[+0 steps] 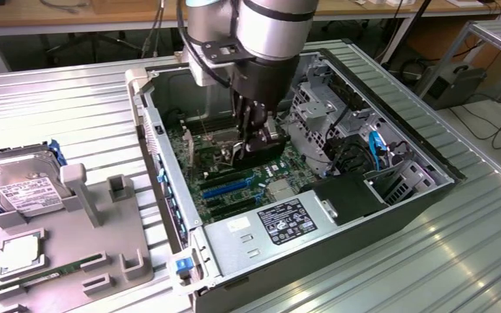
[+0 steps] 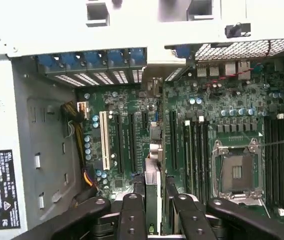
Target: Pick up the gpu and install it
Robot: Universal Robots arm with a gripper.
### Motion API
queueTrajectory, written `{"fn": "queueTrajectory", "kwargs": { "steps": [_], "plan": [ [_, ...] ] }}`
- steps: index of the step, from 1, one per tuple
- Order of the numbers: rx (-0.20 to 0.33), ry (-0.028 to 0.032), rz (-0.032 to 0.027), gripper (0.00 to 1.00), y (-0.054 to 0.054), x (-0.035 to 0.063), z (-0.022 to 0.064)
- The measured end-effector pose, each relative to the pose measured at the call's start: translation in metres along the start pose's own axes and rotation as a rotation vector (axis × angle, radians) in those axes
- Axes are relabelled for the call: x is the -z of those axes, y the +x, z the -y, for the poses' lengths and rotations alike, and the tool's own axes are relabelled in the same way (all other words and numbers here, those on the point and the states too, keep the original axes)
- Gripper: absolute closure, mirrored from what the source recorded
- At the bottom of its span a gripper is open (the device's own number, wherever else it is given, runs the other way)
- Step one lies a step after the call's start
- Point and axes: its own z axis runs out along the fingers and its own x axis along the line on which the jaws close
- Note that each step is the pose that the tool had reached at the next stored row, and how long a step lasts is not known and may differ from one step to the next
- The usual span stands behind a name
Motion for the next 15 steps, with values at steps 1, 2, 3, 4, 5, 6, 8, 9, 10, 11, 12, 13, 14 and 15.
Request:
{"fn": "queueTrajectory", "kwargs": {
  "steps": [1,2,3,4,5,6,8,9,10,11,12,13,14,15],
  "plan": [
    [0.025,0.0086,-0.0001,0.74,-0.008,-0.0137,-0.0052],
    [0.041,0.0094,-0.0004,0.74,-0.008,-0.0233,-0.011],
    [0.051,0.0106,0.0095,0.74,-0.011,-0.0402,-0.0124],
    [0.053,0.0104,0.0207,0.74,-0.011,-0.0441,-0.014],
    [0.071,0.0103,0.0206,0.74,-0.006,-0.0475,-0.0145],
    [0.099,0.0129,0.0202,0.74,-0.006,-0.052,-0.0136],
    [0.099,0.0129,0.0202,0.74,-0.006,-0.0524,-0.0136],
    [0.099,0.0129,0.0202,0.74,-0.006,-0.0524,-0.0137],
    [0.099,0.0129,0.0202,0.74,-0.006,-0.0524,-0.0136],
    [0.099,0.0129,0.0202,0.74,-0.006,-0.0524,-0.0137],
    [0.099,0.0129,0.0202,0.74,-0.006,-0.0524,-0.0137],
    [0.099,0.0129,0.0202,0.74,-0.006,-0.0524,-0.0137],
    [0.099,0.0129,0.0203,0.74,-0.006,-0.0524,-0.0136],
    [0.099,0.0129,0.0202,0.74,-0.006,-0.0524,-0.0136]
  ]
}}
